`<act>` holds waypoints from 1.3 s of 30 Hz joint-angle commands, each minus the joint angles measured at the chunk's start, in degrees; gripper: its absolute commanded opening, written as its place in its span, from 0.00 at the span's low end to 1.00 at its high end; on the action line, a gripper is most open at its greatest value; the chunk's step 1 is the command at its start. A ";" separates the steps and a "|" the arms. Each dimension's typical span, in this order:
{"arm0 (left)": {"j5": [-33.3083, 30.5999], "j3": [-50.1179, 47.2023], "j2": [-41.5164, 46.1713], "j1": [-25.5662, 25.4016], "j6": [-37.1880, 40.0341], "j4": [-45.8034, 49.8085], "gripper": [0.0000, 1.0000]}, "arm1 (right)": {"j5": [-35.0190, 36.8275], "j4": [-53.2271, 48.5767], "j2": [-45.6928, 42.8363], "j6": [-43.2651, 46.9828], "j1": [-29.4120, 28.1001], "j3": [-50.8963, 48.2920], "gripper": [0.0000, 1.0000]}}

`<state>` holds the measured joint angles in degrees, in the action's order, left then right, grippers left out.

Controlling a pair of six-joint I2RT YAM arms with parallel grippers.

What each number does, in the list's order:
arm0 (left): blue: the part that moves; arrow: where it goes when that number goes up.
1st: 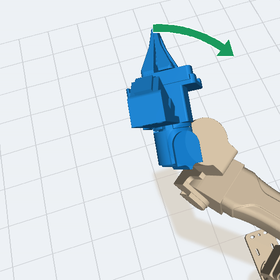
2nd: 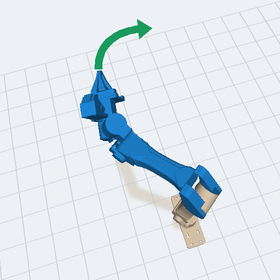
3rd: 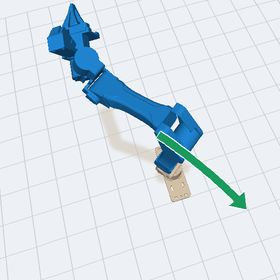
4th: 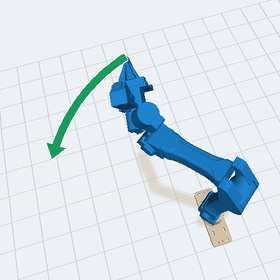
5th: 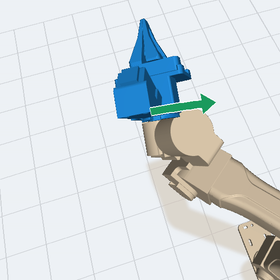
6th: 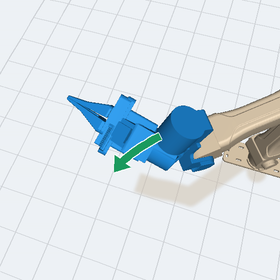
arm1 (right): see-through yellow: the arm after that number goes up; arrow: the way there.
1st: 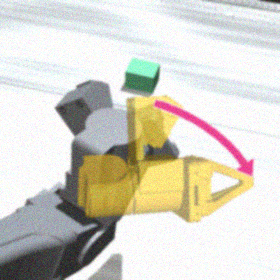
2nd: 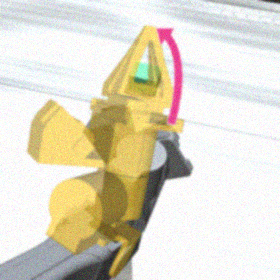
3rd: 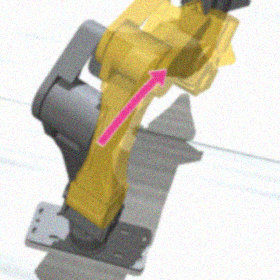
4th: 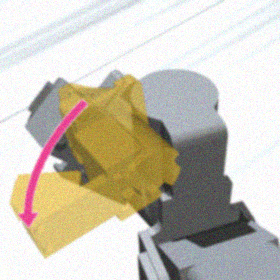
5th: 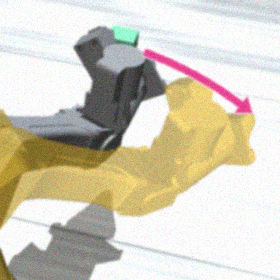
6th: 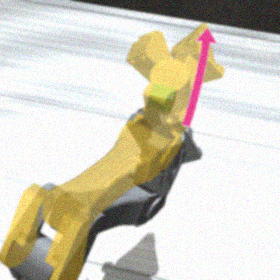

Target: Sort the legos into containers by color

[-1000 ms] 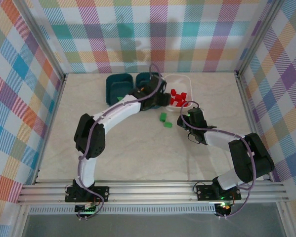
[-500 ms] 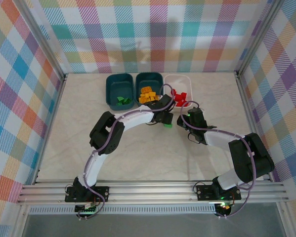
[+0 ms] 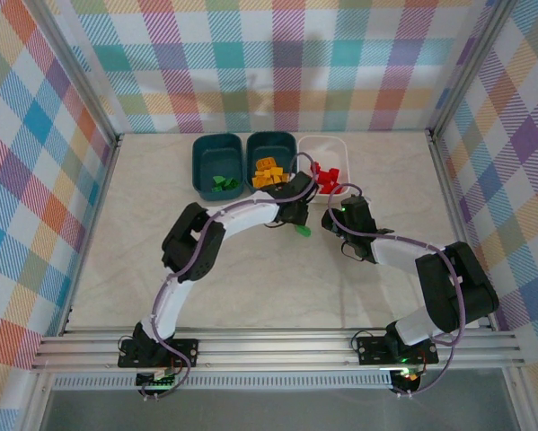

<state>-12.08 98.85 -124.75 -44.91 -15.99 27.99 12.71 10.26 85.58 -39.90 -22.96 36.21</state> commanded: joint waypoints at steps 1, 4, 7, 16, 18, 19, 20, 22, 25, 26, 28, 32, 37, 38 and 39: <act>-2.08 1.09 11.32 2.41 1.76 2.58 0.28 | -1.12 0.44 0.50 -0.62 -0.42 1.19 0.68; -3.41 1.13 13.82 8.20 -0.17 6.15 0.27 | -1.75 0.72 1.05 -0.96 -0.42 1.32 0.68; -0.89 -0.22 15.98 15.55 -4.55 8.04 0.26 | -1.59 0.80 1.51 -1.06 -0.42 1.43 0.68; 7.32 3.90 7.79 31.38 -11.54 13.15 0.31 | -3.63 0.63 3.19 -1.06 -0.68 2.57 0.68; 7.28 7.21 4.40 31.89 -9.92 14.36 0.34 | -3.57 0.48 2.89 -0.80 -0.77 2.59 0.68; 7.08 8.92 2.86 31.85 -9.15 15.24 0.35 | -3.35 0.38 2.70 -0.73 -0.77 2.49 0.68; 7.49 10.66 1.57 31.81 -8.69 16.06 0.38 | -3.23 0.26 2.43 -0.60 -0.81 2.47 0.68; 7.50 12.95 0.58 31.56 -7.88 17.52 0.49 | -3.13 0.18 2.09 -0.36 -0.86 2.40 0.68; 7.92 11.20 3.48 31.11 -7.47 14.69 0.66 | -3.29 0.07 1.78 0.11 -1.03 2.49 0.68; 8.05 10.35 4.86 31.02 -7.55 13.87 0.71 | -3.33 0.21 1.85 0.36 -1.19 2.55 0.68; 8.55 8.76 7.82 30.78 -7.66 12.78 0.77 | -3.76 0.48 2.17 1.18 -1.77 2.88 0.69; 9.16 1.74 16.94 29.84 -9.44 9.85 0.81 | -6.73 0.79 3.98 5.89 -4.10 5.14 0.73; 9.49 -23.06 36.44 29.00 -15.44 -0.40 0.85 | -8.89 -0.69 6.87 12.54 -8.24 8.70 0.81; 8.62 -27.58 39.79 28.98 -16.95 -1.36 0.86 | -9.16 -1.78 7.48 13.06 -8.71 9.45 0.82; 8.45 -32.81 43.47 29.06 -18.64 -2.29 0.88 | -9.15 -2.96 8.32 13.45 -9.07 10.15 0.83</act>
<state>-3.03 75.42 -86.59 -15.92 -29.56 29.58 5.45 9.72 92.07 -31.03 -30.94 44.05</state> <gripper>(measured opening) 0.871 0.824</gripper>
